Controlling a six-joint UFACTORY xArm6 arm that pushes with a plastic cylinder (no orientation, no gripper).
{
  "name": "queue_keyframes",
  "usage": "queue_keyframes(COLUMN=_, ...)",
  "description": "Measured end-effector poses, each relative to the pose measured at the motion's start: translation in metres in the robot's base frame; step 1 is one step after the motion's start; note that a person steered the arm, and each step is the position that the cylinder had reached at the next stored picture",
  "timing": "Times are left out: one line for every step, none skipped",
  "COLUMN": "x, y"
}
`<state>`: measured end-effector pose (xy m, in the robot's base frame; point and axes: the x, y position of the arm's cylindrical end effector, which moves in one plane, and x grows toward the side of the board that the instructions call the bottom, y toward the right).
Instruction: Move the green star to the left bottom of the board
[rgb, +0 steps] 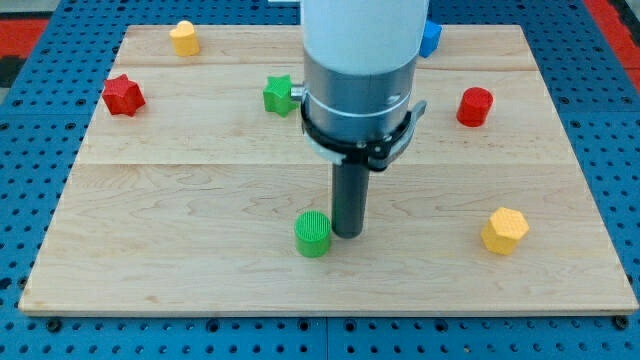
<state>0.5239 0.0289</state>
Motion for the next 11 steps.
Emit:
queue_keyframes(x=-0.067, y=0.019)
queue_keyframes(x=-0.146, y=0.018)
queue_keyframes(x=-0.208, y=0.018)
queue_keyframes(x=-0.225, y=-0.029)
queue_keyframes(x=-0.191, y=-0.081)
queue_keyframes(x=-0.143, y=-0.124)
queue_keyframes(x=-0.12, y=-0.157)
queue_keyframes(x=-0.149, y=-0.168)
queue_keyframes(x=-0.094, y=-0.185)
queue_keyframes(x=-0.032, y=-0.19)
queue_keyframes(x=0.014, y=-0.197)
